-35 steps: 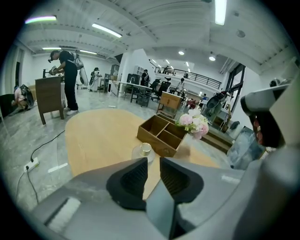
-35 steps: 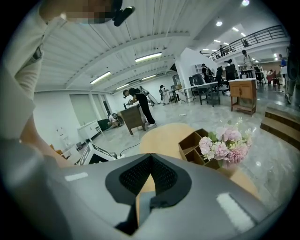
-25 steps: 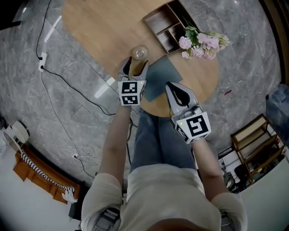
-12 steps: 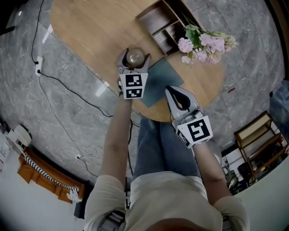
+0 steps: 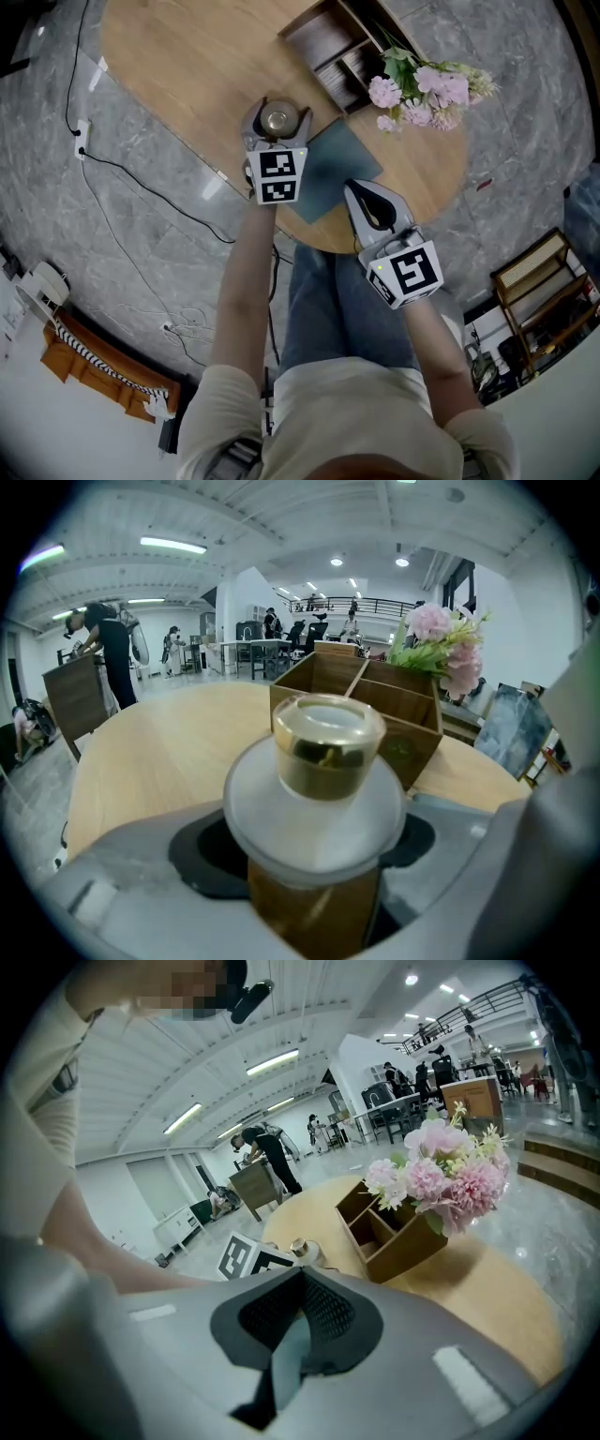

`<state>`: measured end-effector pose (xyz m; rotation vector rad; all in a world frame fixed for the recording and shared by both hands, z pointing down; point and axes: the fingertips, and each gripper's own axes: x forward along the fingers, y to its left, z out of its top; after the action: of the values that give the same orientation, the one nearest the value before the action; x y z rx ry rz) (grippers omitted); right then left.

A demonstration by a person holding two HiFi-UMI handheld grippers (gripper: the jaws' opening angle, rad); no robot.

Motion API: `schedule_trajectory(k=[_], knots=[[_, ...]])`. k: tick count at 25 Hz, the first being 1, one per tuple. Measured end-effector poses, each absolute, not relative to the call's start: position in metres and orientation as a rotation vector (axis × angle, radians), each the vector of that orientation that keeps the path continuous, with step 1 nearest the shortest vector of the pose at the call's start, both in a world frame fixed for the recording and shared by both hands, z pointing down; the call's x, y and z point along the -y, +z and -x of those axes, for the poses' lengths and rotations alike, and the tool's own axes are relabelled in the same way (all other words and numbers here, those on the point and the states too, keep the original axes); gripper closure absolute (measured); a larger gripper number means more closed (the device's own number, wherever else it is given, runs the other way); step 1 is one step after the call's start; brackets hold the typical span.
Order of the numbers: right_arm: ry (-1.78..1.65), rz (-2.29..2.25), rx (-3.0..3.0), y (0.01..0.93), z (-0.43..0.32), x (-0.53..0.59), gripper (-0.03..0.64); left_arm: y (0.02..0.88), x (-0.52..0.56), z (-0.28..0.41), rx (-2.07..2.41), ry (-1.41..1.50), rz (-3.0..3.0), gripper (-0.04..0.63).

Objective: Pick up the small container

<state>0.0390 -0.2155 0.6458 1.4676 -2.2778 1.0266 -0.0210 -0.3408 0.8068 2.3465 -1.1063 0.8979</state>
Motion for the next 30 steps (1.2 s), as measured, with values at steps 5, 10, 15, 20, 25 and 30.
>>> schedule_trajectory(k=[5, 10, 15, 20, 25, 30], knots=[[1.013, -1.477, 2.281, 0.640, -0.039, 0.212, 0.618, 0.806, 0.335, 0.022, 1.095, 0.912, -2.348, 0.245], [0.986, -1.502, 2.282, 0.629, -0.038, 0.205, 0.618, 0.793, 0.316, 0.024, 1.077, 0.897, -2.354, 0.244], [0.948, -1.540, 2.289, 0.610, -0.030, 0.192, 0.618, 0.765, 0.293, 0.033, 1.076, 0.851, -2.358, 0.244], [0.908, -1.571, 2.294, 0.587, -0.021, 0.175, 0.618, 0.726, 0.266, 0.043, 1.082, 0.802, -2.363, 0.245], [0.868, -1.598, 2.297, 0.559, -0.012, 0.149, 0.618, 0.681, 0.236, 0.057, 1.095, 0.740, -2.358, 0.245], [0.818, -1.633, 2.293, 0.529, -0.008, 0.124, 0.618, 0.630, 0.211, 0.069, 1.110, 0.662, -2.358, 0.244]])
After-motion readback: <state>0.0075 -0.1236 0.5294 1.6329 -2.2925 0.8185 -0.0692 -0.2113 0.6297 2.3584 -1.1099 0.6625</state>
